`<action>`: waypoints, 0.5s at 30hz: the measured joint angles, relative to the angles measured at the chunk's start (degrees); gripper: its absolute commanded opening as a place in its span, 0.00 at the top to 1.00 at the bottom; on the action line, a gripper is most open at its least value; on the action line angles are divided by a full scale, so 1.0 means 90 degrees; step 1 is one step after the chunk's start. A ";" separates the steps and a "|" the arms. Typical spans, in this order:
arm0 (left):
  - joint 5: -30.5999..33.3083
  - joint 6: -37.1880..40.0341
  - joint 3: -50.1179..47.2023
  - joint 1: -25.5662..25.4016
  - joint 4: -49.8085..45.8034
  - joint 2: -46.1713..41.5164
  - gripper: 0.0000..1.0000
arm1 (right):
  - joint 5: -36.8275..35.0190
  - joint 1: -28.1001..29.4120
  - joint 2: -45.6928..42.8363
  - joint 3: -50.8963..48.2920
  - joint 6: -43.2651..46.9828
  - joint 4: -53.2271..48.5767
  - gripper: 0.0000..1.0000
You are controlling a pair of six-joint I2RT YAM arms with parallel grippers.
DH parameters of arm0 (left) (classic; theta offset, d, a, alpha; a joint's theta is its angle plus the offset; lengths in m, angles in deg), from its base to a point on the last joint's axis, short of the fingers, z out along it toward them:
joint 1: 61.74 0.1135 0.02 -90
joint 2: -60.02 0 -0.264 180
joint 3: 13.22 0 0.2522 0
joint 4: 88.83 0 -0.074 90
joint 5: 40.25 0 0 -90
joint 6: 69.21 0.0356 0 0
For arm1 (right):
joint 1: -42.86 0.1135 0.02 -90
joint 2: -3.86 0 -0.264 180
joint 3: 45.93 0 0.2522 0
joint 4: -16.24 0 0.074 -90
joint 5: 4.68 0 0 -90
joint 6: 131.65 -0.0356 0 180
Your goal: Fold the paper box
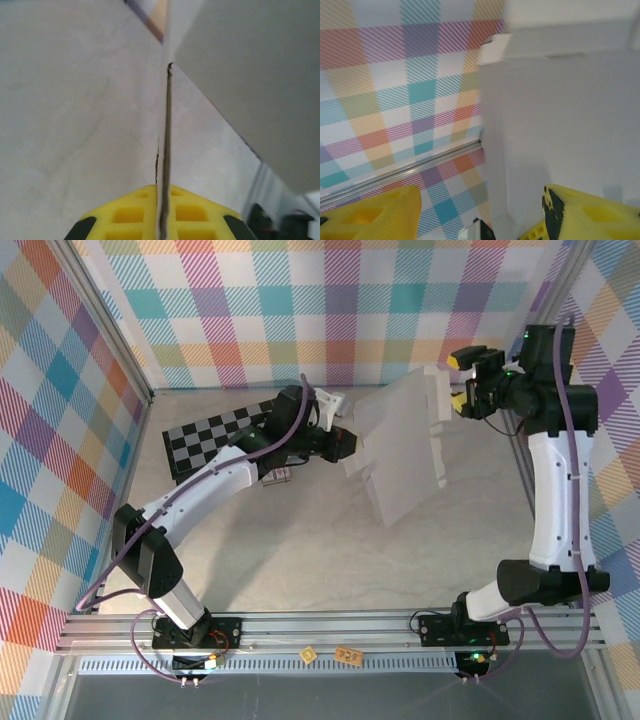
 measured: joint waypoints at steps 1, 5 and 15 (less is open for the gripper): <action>-0.0131 -0.0131 0.0053 0.0036 -0.0291 0.0000 1.00 | -0.0053 0.0000 -0.0053 0.0066 0.0024 0.0017 0.37; -0.0452 -0.0272 -0.0051 0.0216 -0.1275 0.0034 1.00 | -0.0153 0.0056 -0.0221 -0.0124 0.0066 0.0080 0.41; 0.0211 0.0537 -0.2086 0.0357 -0.1115 0.0027 1.00 | -0.0464 0.1715 -0.0699 -0.4486 -0.1120 0.1996 0.54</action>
